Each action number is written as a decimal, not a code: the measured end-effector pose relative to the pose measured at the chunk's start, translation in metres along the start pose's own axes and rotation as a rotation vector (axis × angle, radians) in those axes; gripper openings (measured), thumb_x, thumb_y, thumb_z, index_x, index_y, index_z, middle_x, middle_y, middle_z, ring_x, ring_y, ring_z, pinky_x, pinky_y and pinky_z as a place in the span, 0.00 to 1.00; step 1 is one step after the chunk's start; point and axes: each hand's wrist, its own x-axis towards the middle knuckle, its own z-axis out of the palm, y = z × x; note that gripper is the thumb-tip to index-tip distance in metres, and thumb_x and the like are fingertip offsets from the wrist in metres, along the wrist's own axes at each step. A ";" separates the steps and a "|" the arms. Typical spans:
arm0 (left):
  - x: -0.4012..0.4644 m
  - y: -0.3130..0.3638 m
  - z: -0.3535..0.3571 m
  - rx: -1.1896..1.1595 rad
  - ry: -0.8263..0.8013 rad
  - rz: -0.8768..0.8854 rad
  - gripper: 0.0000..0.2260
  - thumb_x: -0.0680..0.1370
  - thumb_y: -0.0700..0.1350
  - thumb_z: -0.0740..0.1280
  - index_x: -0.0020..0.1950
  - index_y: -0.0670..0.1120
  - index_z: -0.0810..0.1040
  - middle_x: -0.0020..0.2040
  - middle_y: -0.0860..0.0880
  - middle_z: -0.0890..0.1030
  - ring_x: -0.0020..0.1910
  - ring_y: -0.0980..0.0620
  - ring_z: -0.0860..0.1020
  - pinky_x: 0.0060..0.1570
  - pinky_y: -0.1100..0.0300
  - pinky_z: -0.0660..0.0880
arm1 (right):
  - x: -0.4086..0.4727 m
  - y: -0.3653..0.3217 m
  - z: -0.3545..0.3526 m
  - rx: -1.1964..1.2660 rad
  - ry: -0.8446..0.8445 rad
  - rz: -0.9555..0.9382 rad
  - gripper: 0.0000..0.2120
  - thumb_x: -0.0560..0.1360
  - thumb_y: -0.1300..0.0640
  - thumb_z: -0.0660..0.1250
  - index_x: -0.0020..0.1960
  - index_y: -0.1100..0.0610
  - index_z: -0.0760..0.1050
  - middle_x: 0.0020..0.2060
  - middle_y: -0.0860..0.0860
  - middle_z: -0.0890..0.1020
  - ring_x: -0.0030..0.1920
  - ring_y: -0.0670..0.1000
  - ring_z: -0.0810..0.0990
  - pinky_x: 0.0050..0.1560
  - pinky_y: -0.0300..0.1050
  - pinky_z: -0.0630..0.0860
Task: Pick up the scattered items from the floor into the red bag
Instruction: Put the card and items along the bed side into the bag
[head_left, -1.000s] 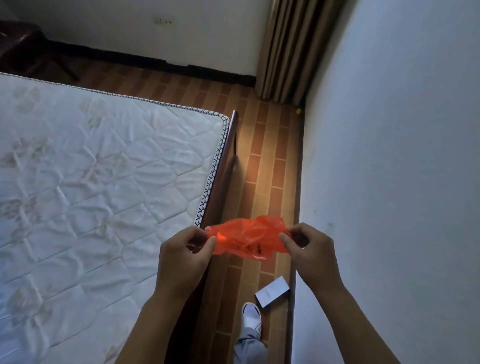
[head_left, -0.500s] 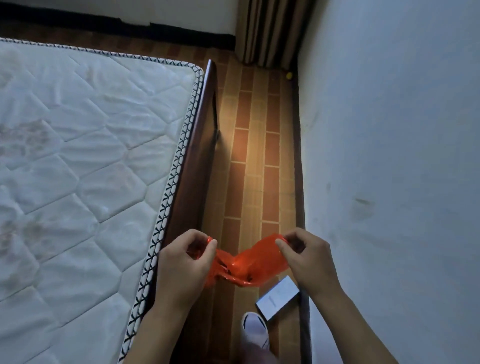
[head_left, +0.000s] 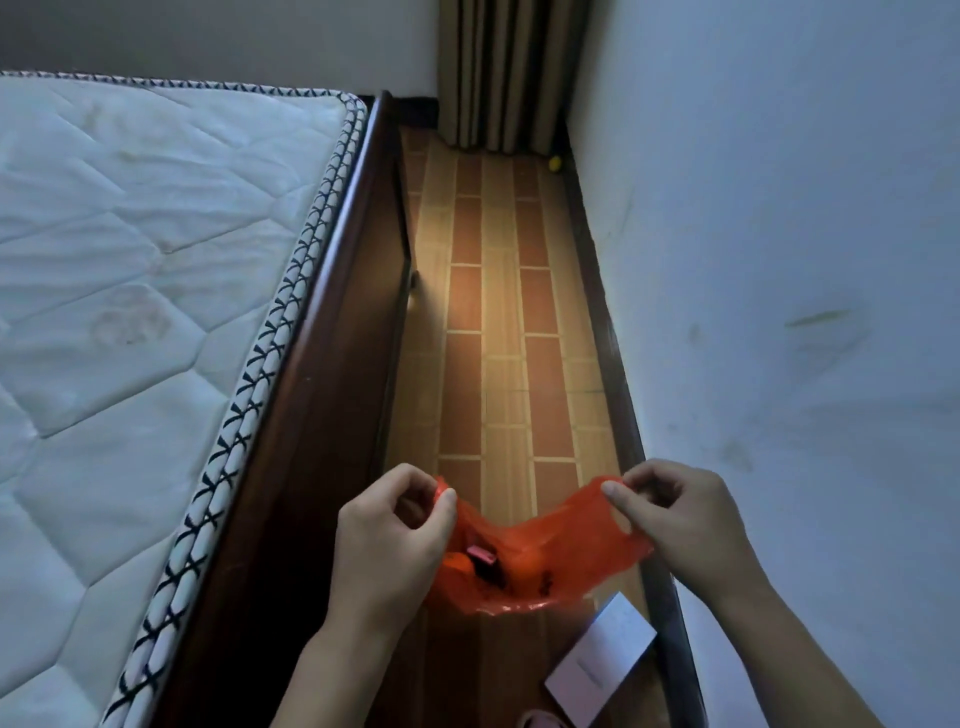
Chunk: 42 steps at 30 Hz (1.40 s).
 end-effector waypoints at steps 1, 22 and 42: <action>0.000 -0.006 0.005 -0.005 0.011 0.006 0.12 0.75 0.42 0.77 0.35 0.50 0.79 0.31 0.52 0.79 0.33 0.52 0.79 0.34 0.63 0.74 | 0.002 0.004 0.003 0.018 0.015 0.015 0.09 0.74 0.56 0.79 0.36 0.52 0.83 0.27 0.53 0.80 0.29 0.48 0.78 0.34 0.46 0.77; -0.034 -0.088 0.068 0.332 0.064 0.237 0.08 0.76 0.44 0.76 0.49 0.52 0.78 0.45 0.58 0.75 0.35 0.59 0.76 0.31 0.71 0.68 | -0.018 0.108 0.073 -0.676 0.431 -0.488 0.13 0.75 0.58 0.76 0.59 0.57 0.82 0.49 0.54 0.78 0.43 0.56 0.80 0.43 0.49 0.75; -0.027 -0.147 0.135 1.158 -0.675 0.298 0.19 0.84 0.54 0.58 0.71 0.53 0.78 0.82 0.48 0.64 0.83 0.45 0.54 0.81 0.41 0.56 | 0.000 0.251 0.161 -0.537 -0.334 -0.290 0.12 0.74 0.52 0.68 0.56 0.48 0.85 0.57 0.48 0.83 0.55 0.54 0.83 0.50 0.49 0.80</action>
